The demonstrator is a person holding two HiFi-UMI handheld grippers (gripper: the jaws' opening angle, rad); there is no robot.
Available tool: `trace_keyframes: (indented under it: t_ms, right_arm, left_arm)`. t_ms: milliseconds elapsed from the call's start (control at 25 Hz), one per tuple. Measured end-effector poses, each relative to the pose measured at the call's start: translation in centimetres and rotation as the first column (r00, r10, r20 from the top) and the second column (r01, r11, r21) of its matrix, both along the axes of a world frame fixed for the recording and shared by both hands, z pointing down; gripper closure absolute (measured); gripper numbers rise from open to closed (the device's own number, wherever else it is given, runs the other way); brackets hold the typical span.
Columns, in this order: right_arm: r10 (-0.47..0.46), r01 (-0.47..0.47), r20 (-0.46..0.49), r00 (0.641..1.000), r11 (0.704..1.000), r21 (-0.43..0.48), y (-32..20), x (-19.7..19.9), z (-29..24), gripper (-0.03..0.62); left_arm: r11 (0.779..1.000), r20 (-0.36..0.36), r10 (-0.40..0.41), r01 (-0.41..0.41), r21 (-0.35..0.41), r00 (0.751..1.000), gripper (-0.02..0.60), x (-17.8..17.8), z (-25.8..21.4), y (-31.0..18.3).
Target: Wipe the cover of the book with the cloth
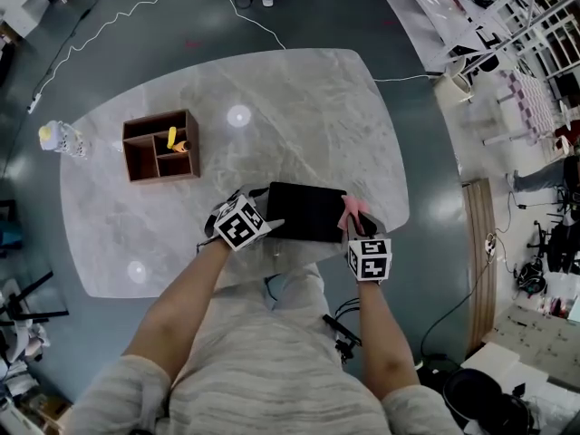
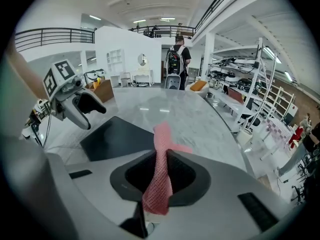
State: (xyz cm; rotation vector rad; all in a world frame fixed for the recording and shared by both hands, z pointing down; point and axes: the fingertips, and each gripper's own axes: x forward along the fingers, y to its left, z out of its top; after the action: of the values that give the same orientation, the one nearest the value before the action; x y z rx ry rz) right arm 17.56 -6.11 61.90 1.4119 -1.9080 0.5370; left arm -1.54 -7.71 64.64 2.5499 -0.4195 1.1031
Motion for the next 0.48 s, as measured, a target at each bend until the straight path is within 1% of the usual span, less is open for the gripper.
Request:
trace_keyframes:
  t_ms: [80,200,280,400,480]
  right_arm:
    - [-0.018,0.018,0.006,1.000,1.000,0.002,-0.2,-0.2,-0.2,0.537]
    - [-0.034,0.034,0.021,0.999,0.999,0.010,-0.5,-0.5,-0.7,0.537]
    - [-0.040,0.040,0.031,0.999,0.999,0.016,-0.8,-0.6,-1.0,0.537]
    - [-0.049,0.048,0.044,0.998,0.999,0.019,-1.2,-0.5,-1.2,0.537]
    - [-0.051,0.050,0.058,0.997,0.998,0.024,-1.7,-0.6,-1.4,0.537]
  left_arm:
    - [0.999,0.022,0.050,-0.050,-0.005,0.998,0.221,0.8,0.2,-1.1]
    - [0.991,0.035,0.130,-0.129,-0.030,0.991,0.216,2.1,0.9,-2.5]
    - [0.979,0.062,0.194,-0.189,-0.070,0.979,0.216,2.5,1.8,-2.8]
    - [0.954,0.099,0.284,-0.271,-0.126,0.954,0.215,2.8,2.5,-2.7]
    - [0.945,0.109,0.308,-0.291,-0.146,0.945,0.213,2.7,2.6,-2.5]
